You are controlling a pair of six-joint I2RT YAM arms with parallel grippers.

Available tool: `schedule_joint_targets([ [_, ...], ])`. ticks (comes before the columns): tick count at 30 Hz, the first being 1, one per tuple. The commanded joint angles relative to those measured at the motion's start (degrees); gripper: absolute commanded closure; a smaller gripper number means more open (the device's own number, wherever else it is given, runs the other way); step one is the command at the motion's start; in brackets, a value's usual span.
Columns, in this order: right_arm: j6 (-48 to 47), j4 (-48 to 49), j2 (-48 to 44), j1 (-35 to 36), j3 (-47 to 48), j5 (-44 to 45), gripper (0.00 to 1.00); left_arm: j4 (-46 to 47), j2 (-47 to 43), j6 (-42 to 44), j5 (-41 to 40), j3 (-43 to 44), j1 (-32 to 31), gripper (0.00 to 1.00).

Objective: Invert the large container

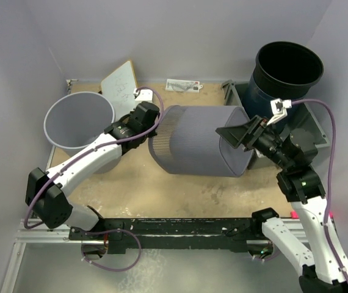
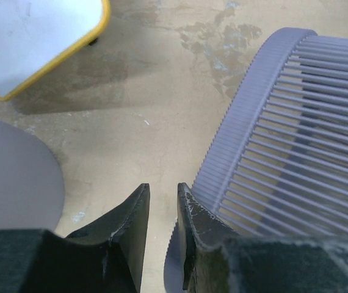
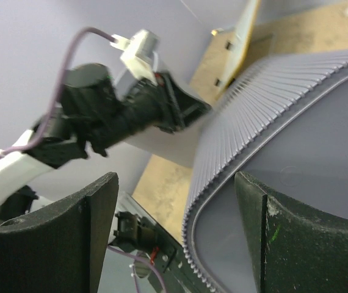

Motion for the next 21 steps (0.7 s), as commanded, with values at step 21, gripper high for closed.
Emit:
schedule_joint_targets([
  [21,-18.7,-12.2,6.6,3.3,14.6,10.6,0.17,-7.2,-0.8,-0.1,5.4,11.9,-2.4,0.57],
])
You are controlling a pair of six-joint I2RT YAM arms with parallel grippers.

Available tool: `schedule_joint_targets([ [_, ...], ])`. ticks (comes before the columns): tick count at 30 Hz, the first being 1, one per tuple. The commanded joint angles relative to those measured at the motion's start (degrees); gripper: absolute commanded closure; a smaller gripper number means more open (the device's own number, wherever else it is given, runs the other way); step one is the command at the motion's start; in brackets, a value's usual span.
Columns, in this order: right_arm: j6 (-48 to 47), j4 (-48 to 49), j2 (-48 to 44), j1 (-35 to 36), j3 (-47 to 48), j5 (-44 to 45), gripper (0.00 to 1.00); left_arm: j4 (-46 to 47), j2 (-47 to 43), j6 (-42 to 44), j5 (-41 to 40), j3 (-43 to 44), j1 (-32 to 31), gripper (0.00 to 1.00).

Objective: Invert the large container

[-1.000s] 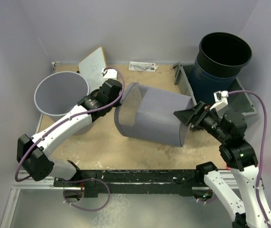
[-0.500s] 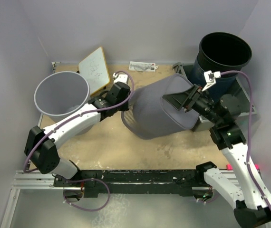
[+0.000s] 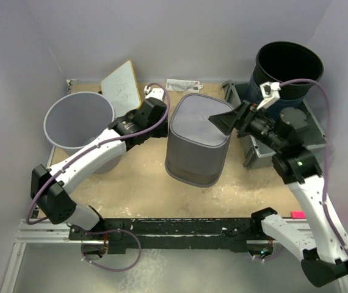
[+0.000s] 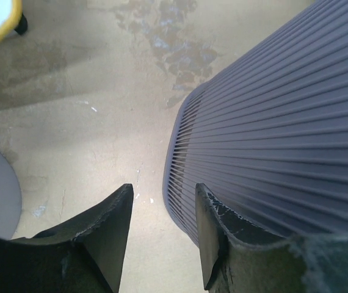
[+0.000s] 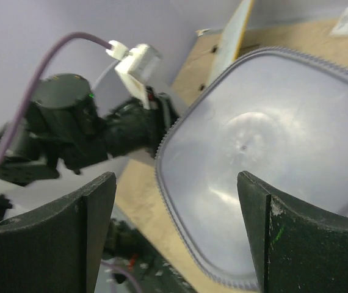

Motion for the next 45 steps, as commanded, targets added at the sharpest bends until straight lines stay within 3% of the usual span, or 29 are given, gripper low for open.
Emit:
schedule_joint_targets([
  [1,-17.1,-18.5,-7.2,0.1,6.8,12.7,0.17,-2.6,-5.9,0.6,-1.9,5.6,0.0,0.56],
  [6,-31.6,-30.5,-15.8,0.1,1.7,18.7,0.14,-0.1,-13.1,0.6,1.3,3.7,0.0,0.55],
  [10,-38.7,-33.2,-19.9,0.0,-2.3,12.0,0.10,4.0,-18.8,0.6,3.7,0.9,0.0,0.48],
  [14,-32.0,-23.1,-22.0,0.0,-10.4,2.9,0.11,6.0,-20.8,1.0,2.2,-0.8,0.0,0.44],
  [19,-17.4,0.1,-19.3,0.1,-24.6,-5.4,0.13,5.1,-20.7,0.0,2.5,-0.8,0.0,0.41],
  [24,-8.6,21.7,-8.1,1.6,-30.1,3.8,0.13,1.9,-20.5,-0.7,-0.1,0.6,0.0,0.41],
  [27,-7.2,30.7,1.5,5.7,-27.9,13.7,0.13,-1.0,-19.8,-0.5,-1.2,2.6,0.1,0.41],
  [31,-5.8,28.9,15.9,9.1,-17.4,26.0,0.11,-2.3,-20.8,-1.6,-1.7,3.2,0.1,0.41],
  [35,-4.4,22.8,26.0,9.1,-7.2,28.2,0.08,-5.6,-22.5,-4.0,-5.6,4.2,0.1,0.41],
  [43,-6.4,23.7,19.7,11.0,-15.7,24.6,0.09,-15.1,-21.7,-4.5,-12.7,12.0,0.0,0.40],
  [45,-6.3,25.1,17.3,11.3,-19.7,24.6,0.08,-17.7,-21.3,-6.2,-17.8,14.6,0.0,0.38],
])
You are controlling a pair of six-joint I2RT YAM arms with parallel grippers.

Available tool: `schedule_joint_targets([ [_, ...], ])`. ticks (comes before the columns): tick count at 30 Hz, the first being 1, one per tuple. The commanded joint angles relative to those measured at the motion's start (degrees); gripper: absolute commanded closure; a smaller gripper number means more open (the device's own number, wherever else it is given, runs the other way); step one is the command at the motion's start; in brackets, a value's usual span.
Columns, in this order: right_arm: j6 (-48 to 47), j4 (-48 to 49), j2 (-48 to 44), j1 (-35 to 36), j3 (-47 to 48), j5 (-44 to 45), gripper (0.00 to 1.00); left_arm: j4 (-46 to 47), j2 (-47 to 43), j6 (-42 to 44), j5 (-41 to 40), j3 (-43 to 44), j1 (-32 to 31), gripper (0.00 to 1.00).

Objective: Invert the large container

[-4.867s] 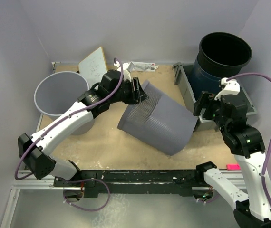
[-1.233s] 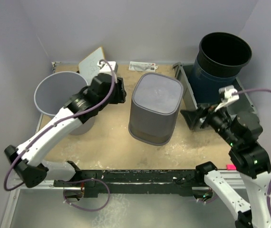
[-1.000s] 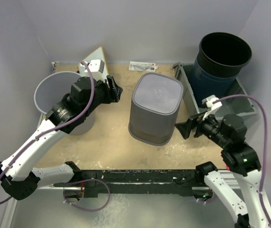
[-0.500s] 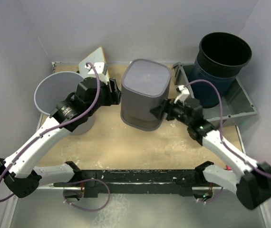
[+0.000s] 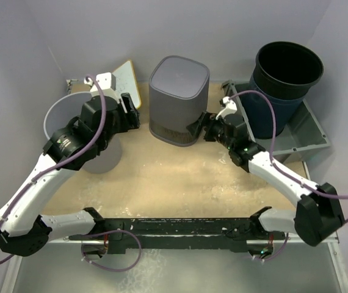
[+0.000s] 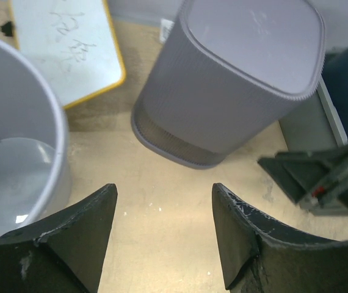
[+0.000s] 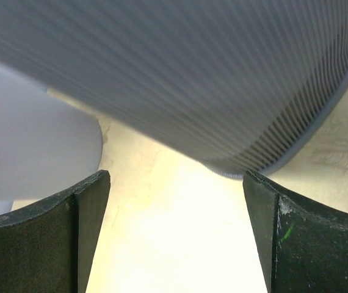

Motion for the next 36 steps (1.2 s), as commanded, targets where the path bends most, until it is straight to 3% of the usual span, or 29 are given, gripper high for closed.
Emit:
schedule_joint_targets([
  [1,-0.1,4.2,-5.9,1.2,-6.7,1.4,0.09,-6.2,-0.5,-3.3,-11.1,7.0,0.0,0.38],
  [5,0.9,7.3,-3.5,2.1,-6.7,4.8,0.09,-10.7,-1.6,-4.8,-18.7,10.2,0.0,0.37],
  [10,-1.6,9.5,6.5,2.3,2.7,10.1,0.07,-20.8,-1.6,-11.5,-28.9,11.1,0.0,0.34],
  [13,-1.4,8.5,12.8,2.2,9.8,11.2,0.06,-24.7,0.0,-13.7,-31.3,10.2,0.0,0.31],
  [16,-0.4,4.1,13.4,2.2,14.6,10.9,0.05,-24.6,1.6,-13.3,-29.9,8.6,0.1,0.31],
  [26,-4.9,-5.6,-9.8,2.2,1.8,5.1,0.05,-14.9,7.6,-4.1,-21.6,4.4,5.9,0.32],
  [32,-5.8,-15.3,-24.3,2.2,-5.7,7.2,0.05,-2.1,7.4,3.0,-7.0,-4.7,15.8,0.34],
  [36,-7.3,-21.7,-30.8,2.1,-6.6,11.8,0.04,-0.7,9.2,5.0,4.5,-5.9,17.0,0.44],
])
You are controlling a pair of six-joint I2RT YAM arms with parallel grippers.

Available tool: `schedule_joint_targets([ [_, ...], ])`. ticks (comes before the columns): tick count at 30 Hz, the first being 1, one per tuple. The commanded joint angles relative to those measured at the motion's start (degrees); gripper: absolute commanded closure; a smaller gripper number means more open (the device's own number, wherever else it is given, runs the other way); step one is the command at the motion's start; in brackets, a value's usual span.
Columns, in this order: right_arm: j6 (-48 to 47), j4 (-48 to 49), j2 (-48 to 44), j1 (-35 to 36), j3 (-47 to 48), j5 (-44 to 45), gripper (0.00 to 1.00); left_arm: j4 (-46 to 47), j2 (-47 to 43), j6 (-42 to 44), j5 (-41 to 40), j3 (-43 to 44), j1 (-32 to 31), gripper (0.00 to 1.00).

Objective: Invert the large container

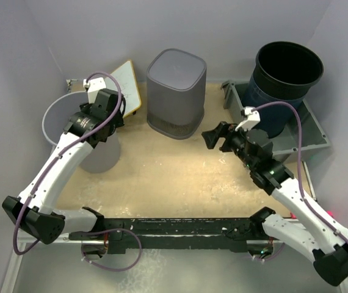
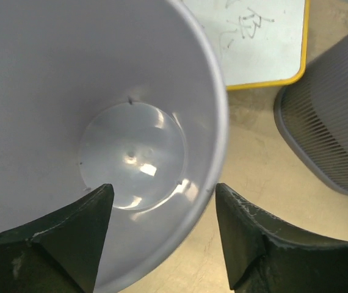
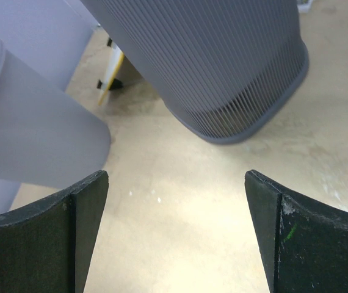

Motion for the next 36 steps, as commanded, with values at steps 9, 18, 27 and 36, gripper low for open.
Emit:
schedule_joint_targets([
  [9,-2.2,-15.3,-11.2,0.1,0.9,7.9,0.04,2.7,-0.1,3.5,24.8,3.1,1.1,1.00],
  [18,-2.7,-17.9,-9.2,0.1,4.5,7.7,0.04,2.9,-5.4,-3.4,45.7,9.6,0.8,1.00],
  [27,-1.5,-19.7,-7.0,0.1,8.5,9.0,0.05,36.2,-16.8,-22.0,62.2,-9.2,0.8,1.00],
  [36,-3.3,-22.5,-7.9,0.1,10.6,11.1,0.05,43.7,-17.9,-23.1,64.9,-22.0,0.7,1.00],
])
